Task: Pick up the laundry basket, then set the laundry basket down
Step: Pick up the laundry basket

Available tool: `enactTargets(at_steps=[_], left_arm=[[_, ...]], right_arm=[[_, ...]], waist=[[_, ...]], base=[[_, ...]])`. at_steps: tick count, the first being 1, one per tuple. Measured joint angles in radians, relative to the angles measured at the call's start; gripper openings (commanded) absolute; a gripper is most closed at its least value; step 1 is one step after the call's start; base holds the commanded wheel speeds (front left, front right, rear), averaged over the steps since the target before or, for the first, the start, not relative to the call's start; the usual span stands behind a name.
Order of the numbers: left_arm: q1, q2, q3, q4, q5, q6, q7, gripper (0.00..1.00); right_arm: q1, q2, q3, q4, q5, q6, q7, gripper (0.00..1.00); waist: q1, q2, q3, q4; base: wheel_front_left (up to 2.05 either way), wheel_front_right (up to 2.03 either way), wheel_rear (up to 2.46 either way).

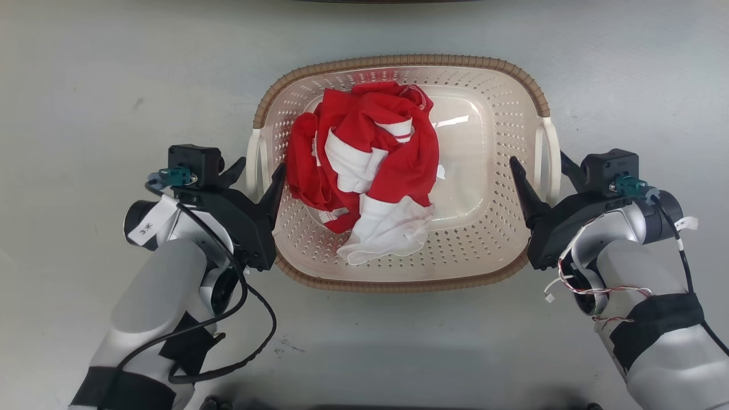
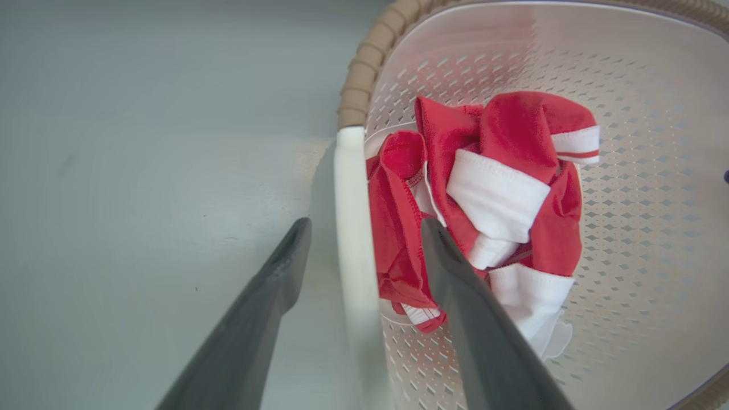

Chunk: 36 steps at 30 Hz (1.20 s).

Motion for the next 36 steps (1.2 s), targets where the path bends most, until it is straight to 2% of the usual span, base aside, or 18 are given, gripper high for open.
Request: enactTargets(at_steps=[4,5,6,7,24,36], left_arm=[[-0.022,-0.011,-0.014,0.055,-0.026,-0.001,0.007,1.00],[-0.027,-0.012,-0.017,0.066,-0.026,-0.001,0.008,1.00],[-0.033,-0.012,-0.022,0.076,-0.027,-0.001,0.009,0.74],[-0.039,-0.013,-0.023,0.082,-0.029,-0.001,0.009,0.00],[-0.080,-0.025,-0.071,0.150,-0.101,0.000,-0.003,0.00],[-0.097,-0.050,-0.081,0.220,-0.165,0.000,0.000,0.00]], right_arm=[[-0.007,0.015,0.004,0.043,0.001,0.010,0.009,1.00],[-0.010,0.017,0.005,0.050,0.002,0.014,0.012,0.94],[-0.015,0.019,0.005,0.056,0.003,0.019,0.016,0.45],[-0.022,0.021,0.006,0.061,0.005,0.021,0.016,0.00],[-0.068,0.032,0.004,0.143,0.023,0.045,0.007,0.00],[-0.081,0.060,0.014,0.227,0.051,0.058,0.001,0.00]], waist=[[-0.0002,0.0000,0.006,-0.001],[-0.0002,-0.0001,0.007,-0.001],[-0.0002,0.0000,0.008,-0.001],[-0.0002,0.0000,0.009,-0.002],[-0.0002,-0.0003,0.013,0.001],[0.0000,-0.0001,-0.047,0.005]], base=[[0.00,0.00,0.00],[0.00,0.00,0.00],[0.00,0.00,0.00],[0.00,0.00,0.00],[0.00,0.00,0.00],[0.00,0.00,0.00]])
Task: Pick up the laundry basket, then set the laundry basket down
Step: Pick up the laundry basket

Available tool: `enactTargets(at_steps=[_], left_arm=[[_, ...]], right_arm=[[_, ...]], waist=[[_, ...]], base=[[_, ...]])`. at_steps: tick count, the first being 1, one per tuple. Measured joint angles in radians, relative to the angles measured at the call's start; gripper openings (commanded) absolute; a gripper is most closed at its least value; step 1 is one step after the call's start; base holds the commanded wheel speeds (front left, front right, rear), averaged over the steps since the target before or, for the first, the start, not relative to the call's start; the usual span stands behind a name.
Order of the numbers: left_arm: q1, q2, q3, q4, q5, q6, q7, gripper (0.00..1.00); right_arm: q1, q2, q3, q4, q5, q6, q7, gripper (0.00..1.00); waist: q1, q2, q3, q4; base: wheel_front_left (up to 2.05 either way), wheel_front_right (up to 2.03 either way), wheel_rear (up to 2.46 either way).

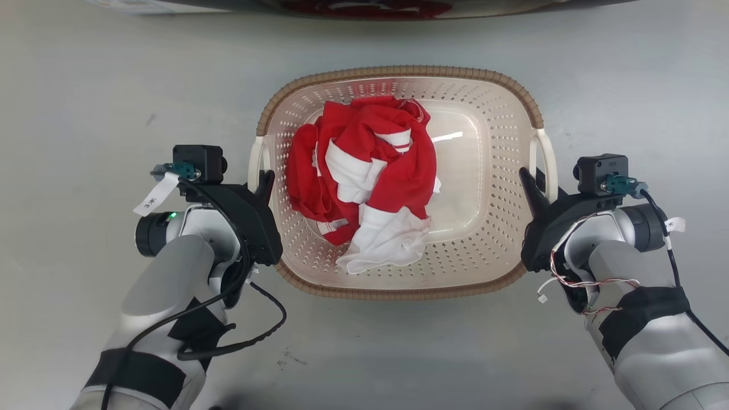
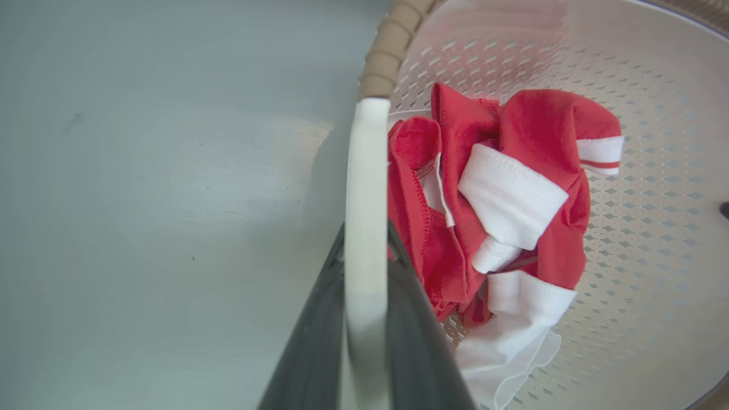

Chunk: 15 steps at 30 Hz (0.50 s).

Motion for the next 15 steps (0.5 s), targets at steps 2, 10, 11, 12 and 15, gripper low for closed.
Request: enactTargets(at_steps=[2,10,11,12,15], left_arm=[[-0.002,-0.005,0.000,0.009,-0.015,0.000,0.005,0.00],[-0.002,-0.015,-0.011,0.051,-0.062,0.000,0.035,0.00],[-0.001,-0.017,-0.010,0.055,-0.070,0.000,0.040,0.00],[0.000,-0.018,-0.010,0.061,-0.080,0.000,0.044,0.00],[0.003,-0.021,-0.011,0.075,-0.091,0.000,0.059,0.00]], right_arm=[[0.000,0.001,0.001,0.017,0.003,0.004,0.000,0.00],[-0.006,0.018,0.009,0.083,0.018,0.016,0.017,0.00],[-0.006,0.019,0.009,0.091,0.021,0.019,0.024,0.00],[-0.006,0.021,0.010,0.101,0.025,0.022,0.025,0.00],[-0.006,0.029,0.009,0.127,0.036,0.024,0.034,0.00]], waist=[[0.0000,0.0000,-0.015,0.000],[0.0000,0.0000,-0.080,-0.001],[0.0000,0.0000,-0.089,-0.001],[0.0000,0.0000,-0.098,-0.001],[0.0000,0.0000,-0.129,-0.002]], base=[[0.00,0.00,0.00],[0.00,0.00,0.00],[0.00,0.00,0.00],[0.00,0.00,0.00],[0.00,0.00,0.00]])
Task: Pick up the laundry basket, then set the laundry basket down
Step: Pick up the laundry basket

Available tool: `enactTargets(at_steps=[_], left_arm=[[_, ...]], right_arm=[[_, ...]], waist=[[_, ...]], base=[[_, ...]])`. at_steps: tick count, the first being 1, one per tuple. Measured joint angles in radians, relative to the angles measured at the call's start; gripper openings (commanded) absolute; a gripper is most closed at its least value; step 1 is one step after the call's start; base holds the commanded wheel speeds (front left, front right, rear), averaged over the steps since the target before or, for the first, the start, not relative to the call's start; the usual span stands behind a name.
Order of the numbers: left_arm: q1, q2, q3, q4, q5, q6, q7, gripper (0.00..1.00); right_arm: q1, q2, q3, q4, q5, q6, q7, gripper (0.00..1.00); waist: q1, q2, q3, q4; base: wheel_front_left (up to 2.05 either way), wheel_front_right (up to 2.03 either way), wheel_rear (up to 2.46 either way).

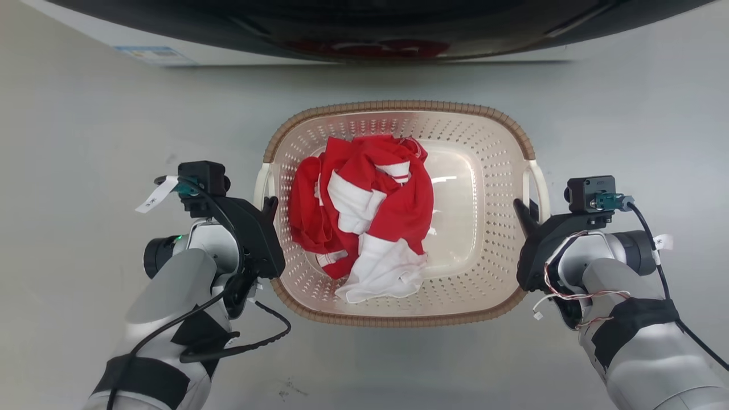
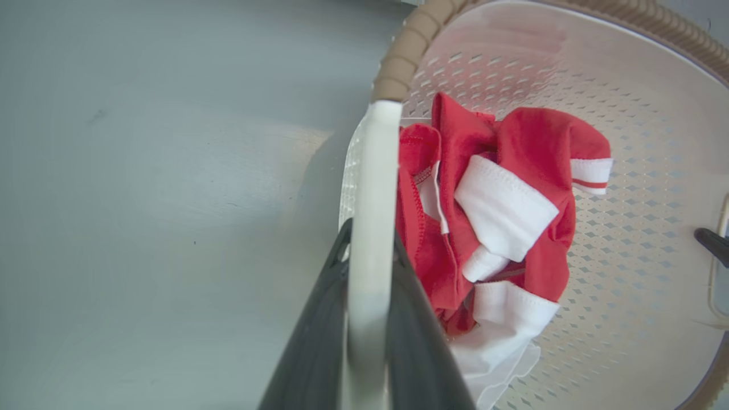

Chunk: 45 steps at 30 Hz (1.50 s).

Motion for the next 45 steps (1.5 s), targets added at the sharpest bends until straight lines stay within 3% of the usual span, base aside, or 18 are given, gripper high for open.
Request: enactTargets(at_steps=[22,45], left_arm=[[0.104,-0.012,-0.011,0.093,-0.111,0.000,0.156,0.00],[0.194,-0.010,-0.022,0.142,-0.172,0.000,0.321,0.00]], right_arm=[[0.043,0.054,0.009,0.180,0.088,0.023,0.129,0.00],[0.131,0.073,0.025,0.224,0.178,0.025,0.300,0.00]], waist=[[-0.0002,-0.0001,-0.281,-0.011],[-0.0003,0.0000,-0.549,-0.031]], base=[[0.00,0.00,0.00],[0.00,0.00,0.00]])
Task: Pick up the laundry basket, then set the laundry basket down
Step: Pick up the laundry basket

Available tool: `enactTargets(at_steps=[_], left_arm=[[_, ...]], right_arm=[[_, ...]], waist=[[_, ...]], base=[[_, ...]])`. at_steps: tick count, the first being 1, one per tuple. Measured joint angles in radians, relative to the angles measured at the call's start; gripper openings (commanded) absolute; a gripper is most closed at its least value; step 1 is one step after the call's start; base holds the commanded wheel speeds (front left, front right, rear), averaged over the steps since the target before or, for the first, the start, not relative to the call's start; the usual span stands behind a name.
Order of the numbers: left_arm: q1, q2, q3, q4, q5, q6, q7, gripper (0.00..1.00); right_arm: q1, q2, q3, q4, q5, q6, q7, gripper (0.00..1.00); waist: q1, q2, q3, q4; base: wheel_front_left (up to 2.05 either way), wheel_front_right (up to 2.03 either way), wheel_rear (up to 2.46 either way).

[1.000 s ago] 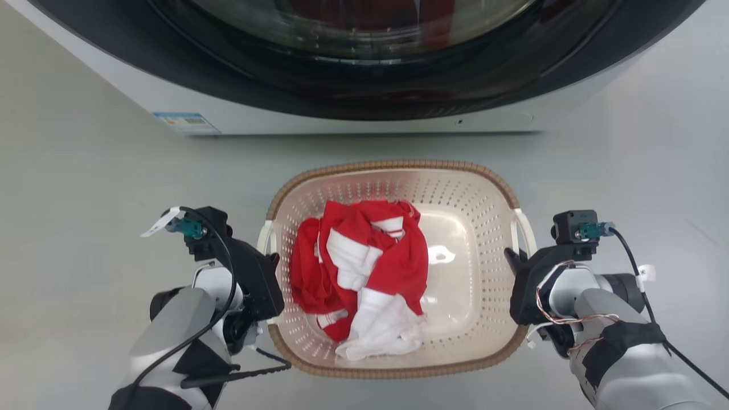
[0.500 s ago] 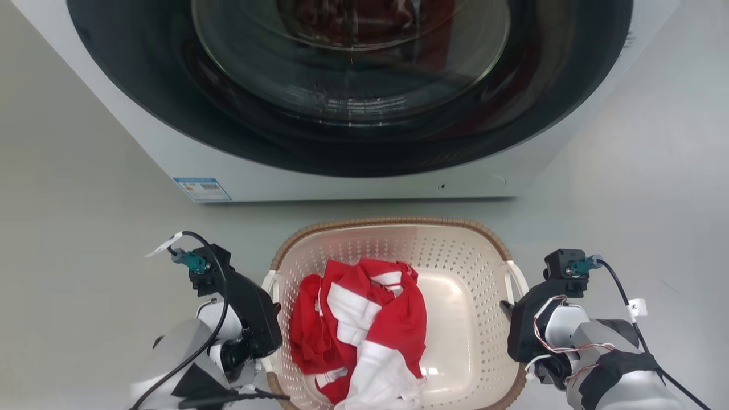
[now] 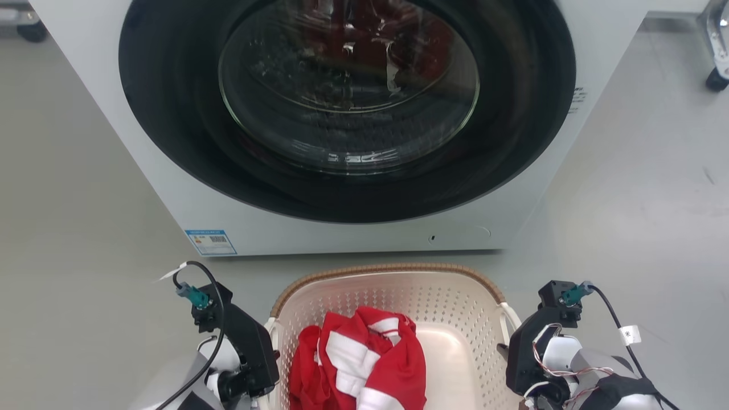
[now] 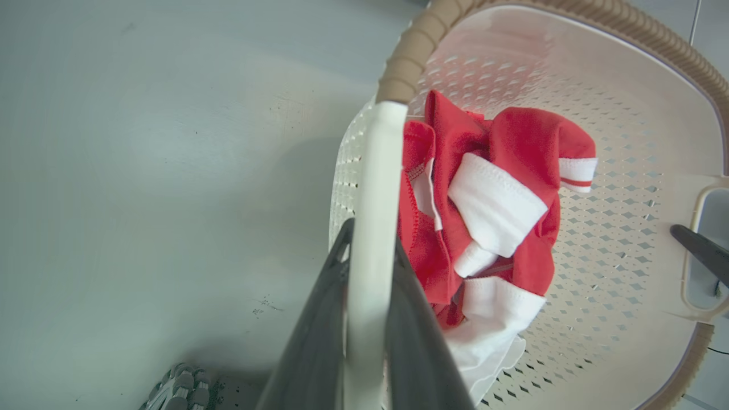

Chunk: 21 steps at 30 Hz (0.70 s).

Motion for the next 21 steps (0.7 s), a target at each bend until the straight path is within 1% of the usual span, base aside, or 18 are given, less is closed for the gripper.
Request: enactTargets(at_steps=[12,21], left_arm=[[0.053,0.016,-0.041,0.014,0.001,0.000,0.053,0.00],[0.074,0.024,-0.062,0.017,0.008,0.000,0.076,0.00]], right_arm=[[0.065,0.000,0.061,-0.050,0.070,-0.001,0.088,0.00],[0.093,-0.003,0.111,-0.078,0.107,-0.006,0.128,0.00]], waist=[[0.0001,0.0000,-0.101,-0.017],[0.0002,0.0000,-0.148,-0.028]], base=[[0.00,0.00,0.00],[0.00,0.00,0.00]])
